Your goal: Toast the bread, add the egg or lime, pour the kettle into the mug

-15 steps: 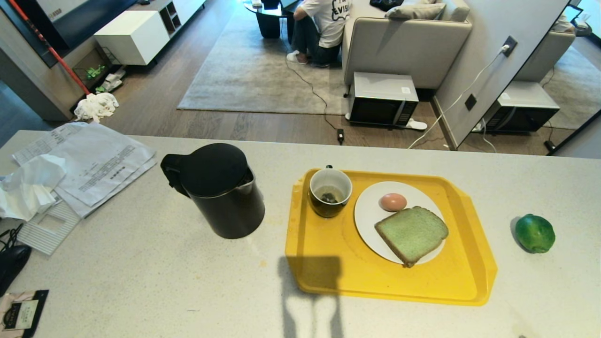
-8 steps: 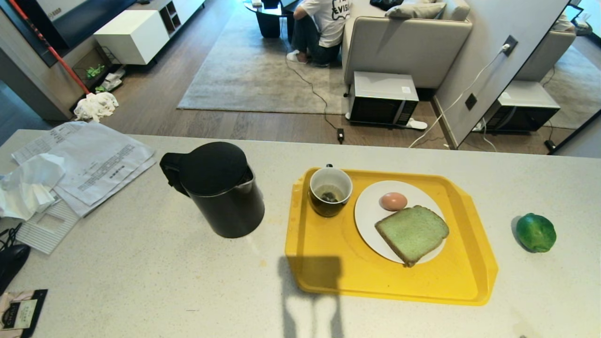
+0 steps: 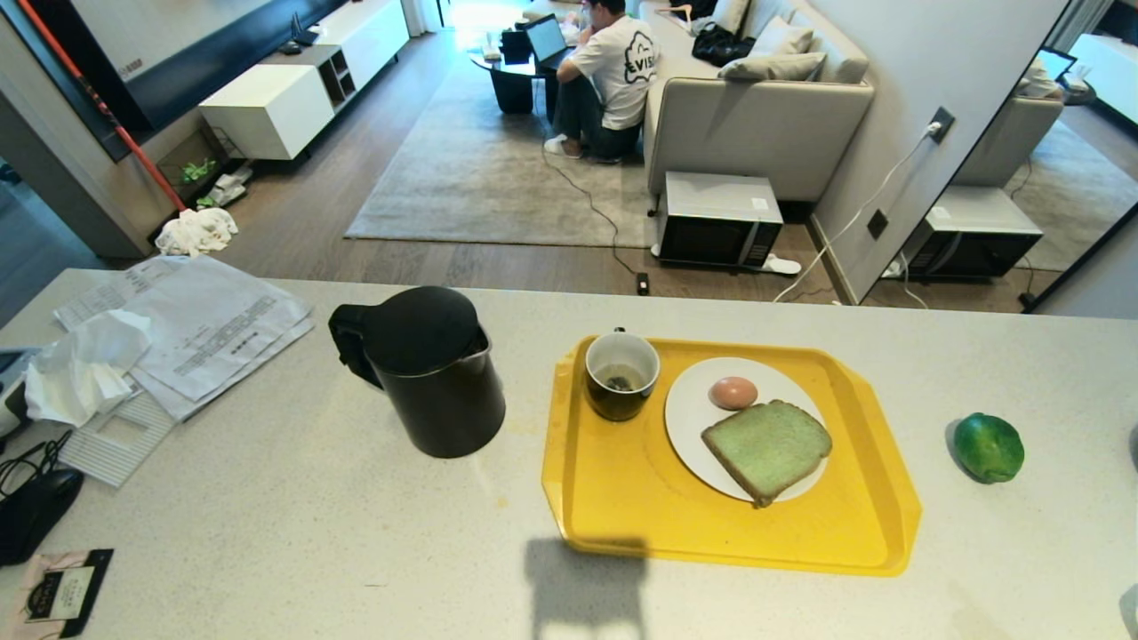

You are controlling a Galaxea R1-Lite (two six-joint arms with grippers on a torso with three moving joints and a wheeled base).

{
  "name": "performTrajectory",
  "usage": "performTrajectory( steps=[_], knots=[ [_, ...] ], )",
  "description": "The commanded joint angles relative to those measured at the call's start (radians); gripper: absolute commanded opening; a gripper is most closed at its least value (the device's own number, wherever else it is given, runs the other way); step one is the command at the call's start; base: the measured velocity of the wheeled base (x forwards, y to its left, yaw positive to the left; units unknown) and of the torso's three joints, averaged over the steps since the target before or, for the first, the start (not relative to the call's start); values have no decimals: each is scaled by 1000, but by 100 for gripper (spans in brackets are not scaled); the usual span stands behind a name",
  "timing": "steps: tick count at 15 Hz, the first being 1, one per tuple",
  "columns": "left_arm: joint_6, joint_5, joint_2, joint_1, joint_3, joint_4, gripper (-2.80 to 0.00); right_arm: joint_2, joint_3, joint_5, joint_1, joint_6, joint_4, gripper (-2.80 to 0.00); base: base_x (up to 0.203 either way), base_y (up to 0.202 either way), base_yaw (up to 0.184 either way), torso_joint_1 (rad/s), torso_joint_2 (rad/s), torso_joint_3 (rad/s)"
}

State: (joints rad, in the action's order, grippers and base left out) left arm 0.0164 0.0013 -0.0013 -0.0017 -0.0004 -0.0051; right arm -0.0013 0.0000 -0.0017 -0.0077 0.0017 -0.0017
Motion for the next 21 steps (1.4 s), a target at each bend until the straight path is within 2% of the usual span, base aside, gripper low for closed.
performTrajectory(
  steps=[1, 21],
  knots=[
    [0, 0, 1, 0, 0, -1, -280, 1, 0, 0, 0, 0, 0, -280, 0, 0, 0, 2, 2, 54],
    [-10, 0, 1, 0, -1, 1, -280, 1, 0, 0, 0, 0, 0, -280, 0, 0, 0, 0, 0, 1]
  ],
)
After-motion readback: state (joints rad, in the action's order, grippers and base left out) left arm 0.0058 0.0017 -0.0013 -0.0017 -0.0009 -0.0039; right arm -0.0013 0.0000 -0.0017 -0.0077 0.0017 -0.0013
